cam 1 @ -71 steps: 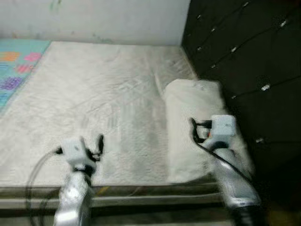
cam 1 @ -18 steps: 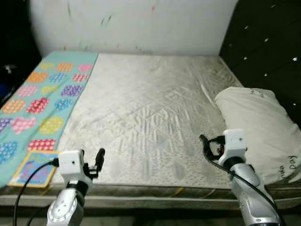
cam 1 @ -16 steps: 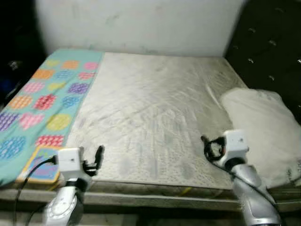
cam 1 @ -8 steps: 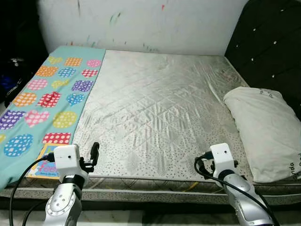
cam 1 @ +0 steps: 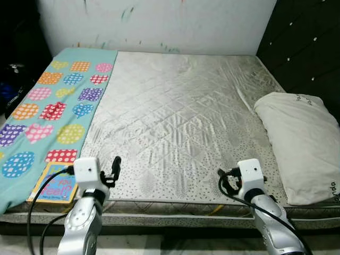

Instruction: Clean up the room

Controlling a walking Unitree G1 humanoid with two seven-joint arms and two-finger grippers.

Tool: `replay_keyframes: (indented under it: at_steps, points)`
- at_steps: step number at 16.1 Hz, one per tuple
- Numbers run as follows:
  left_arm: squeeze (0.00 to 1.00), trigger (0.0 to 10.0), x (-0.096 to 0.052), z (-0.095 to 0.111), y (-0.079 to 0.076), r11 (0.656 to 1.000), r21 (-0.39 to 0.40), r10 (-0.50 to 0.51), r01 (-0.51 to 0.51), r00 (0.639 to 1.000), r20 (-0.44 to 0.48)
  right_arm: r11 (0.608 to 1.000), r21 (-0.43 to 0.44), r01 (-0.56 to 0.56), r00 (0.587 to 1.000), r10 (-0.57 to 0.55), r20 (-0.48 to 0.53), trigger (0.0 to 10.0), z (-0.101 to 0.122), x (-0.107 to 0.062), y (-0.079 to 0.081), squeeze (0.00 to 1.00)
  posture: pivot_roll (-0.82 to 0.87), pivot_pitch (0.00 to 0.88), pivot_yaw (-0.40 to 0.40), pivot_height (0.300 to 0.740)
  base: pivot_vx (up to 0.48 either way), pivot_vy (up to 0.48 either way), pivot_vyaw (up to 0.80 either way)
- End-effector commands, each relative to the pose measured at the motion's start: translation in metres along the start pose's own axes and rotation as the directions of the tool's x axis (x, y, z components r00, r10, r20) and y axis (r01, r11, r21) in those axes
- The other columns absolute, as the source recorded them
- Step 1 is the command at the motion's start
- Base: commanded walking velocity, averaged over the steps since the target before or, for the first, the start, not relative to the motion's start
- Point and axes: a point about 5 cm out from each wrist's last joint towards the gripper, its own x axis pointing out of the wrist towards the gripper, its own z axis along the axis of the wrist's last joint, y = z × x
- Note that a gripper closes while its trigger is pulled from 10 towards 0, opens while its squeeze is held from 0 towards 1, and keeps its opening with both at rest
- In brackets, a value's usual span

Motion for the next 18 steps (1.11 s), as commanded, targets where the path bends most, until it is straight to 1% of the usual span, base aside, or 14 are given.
replay_keyframes:
  at_steps: [1,2,3,4,6,7,9,10,11,12,13,15,16,18]
  points:
    - [0.00,10.0,0.004,0.001,0.001,1.000,0.023,0.001,-0.002,1.000,0.015,0.997,0.038,-0.063,0.997,0.062,0.035,10.0,0.006,0.002,0.008,0.00,-0.10,0.000,-0.012,0.740,0.000,0.000,0.00]
    - [0.00,10.0,0.004,0.001,0.002,1.000,0.022,0.001,-0.002,1.000,0.021,0.996,0.049,-0.070,0.997,0.068,0.042,10.0,0.006,0.003,0.012,0.00,-0.10,0.000,-0.011,0.740,0.000,0.000,0.00]
    - [0.00,10.0,0.003,-0.002,0.005,0.999,0.045,0.006,-0.007,1.000,0.023,0.997,0.053,-0.058,0.997,0.055,0.060,10.0,0.006,0.004,0.014,0.00,-0.10,0.000,-0.008,0.740,0.000,0.000,0.00]
    - [0.00,10.0,0.001,-0.004,0.008,0.999,0.047,0.016,-0.017,1.000,0.027,0.998,0.048,-0.043,0.996,0.039,0.078,10.0,0.007,0.004,0.015,0.00,-0.10,0.000,-0.008,0.740,0.000,0.000,0.00]
    - [0.00,10.0,-0.003,-0.011,0.018,0.998,0.036,0.042,-0.042,0.999,0.008,1.000,0.010,0.023,0.989,-0.025,0.149,10.0,0.011,0.004,0.015,0.00,-0.10,0.000,-0.006,0.740,0.000,0.000,0.00]
    - [0.00,10.0,-0.003,-0.013,0.020,0.998,0.029,0.051,-0.051,0.999,0.005,0.998,0.016,0.066,0.983,-0.068,0.170,10.0,0.011,0.003,0.012,0.00,-0.10,0.000,-0.006,0.740,0.000,0.000,0.00]
    - [0.00,10.0,0.002,-0.014,0.015,0.999,0.040,0.022,-0.023,1.000,0.010,0.994,0.051,0.099,0.983,-0.106,0.148,10.0,0.009,0.000,0.003,0.00,-0.10,0.000,-0.021,0.740,0.000,0.000,0.00]
    - [0.00,10.0,0.002,-0.014,0.014,0.999,0.053,0.012,-0.012,1.000,0.013,0.994,0.041,0.100,0.983,-0.105,0.152,10.0,0.010,-0.001,0.001,0.00,-0.10,0.000,-0.021,0.740,0.000,0.000,0.00]
    - [0.00,10.0,0.002,-0.015,0.014,0.998,0.062,0.007,-0.008,1.000,0.018,0.992,0.007,0.125,0.979,-0.124,0.161,10.0,0.010,-0.003,-0.002,0.00,-0.10,0.000,-0.026,0.740,0.000,0.000,0.00]
    - [0.00,10.0,-0.001,-0.016,0.016,0.998,0.054,0.013,-0.014,1.000,0.016,0.990,0.025,0.136,0.977,-0.138,0.161,10.0,0.008,-0.005,-0.004,0.00,-0.10,0.000,-0.013,0.740,0.000,0.000,0.00]
    - [0.00,10.0,-0.008,-0.020,0.020,0.999,0.030,0.023,-0.023,1.000,0.002,0.995,0.075,0.059,0.985,-0.070,0.155,10.0,0.004,-0.013,0.001,0.00,-0.11,0.000,-0.002,0.740,0.000,0.000,0.00]
    - [0.00,10.0,-0.015,-0.020,0.016,1.000,0.027,-0.003,0.003,1.000,0.002,1.000,-0.005,-0.005,0.987,0.006,0.160,10.0,0.007,-0.021,0.009,0.00,-0.09,0.000,-0.010,0.740,0.000,0.000,0.00]
    - [0.00,10.0,-0.020,-0.017,0.016,1.000,0.005,-0.002,0.002,1.000,0.012,0.999,0.032,-0.007,0.990,0.002,0.141,10.0,0.008,-0.022,0.010,0.00,-0.09,0.000,-0.013,0.740,0.000,0.000,0.00]
    - [0.00,10.0,-0.024,-0.013,0.017,1.000,-0.020,0.024,-0.023,0.999,0.023,0.998,0.043,0.042,0.984,-0.049,0.171,10.0,0.014,-0.022,0.008,0.00,-0.09,0.000,-0.019,0.740,0.000,0.000,0.00]
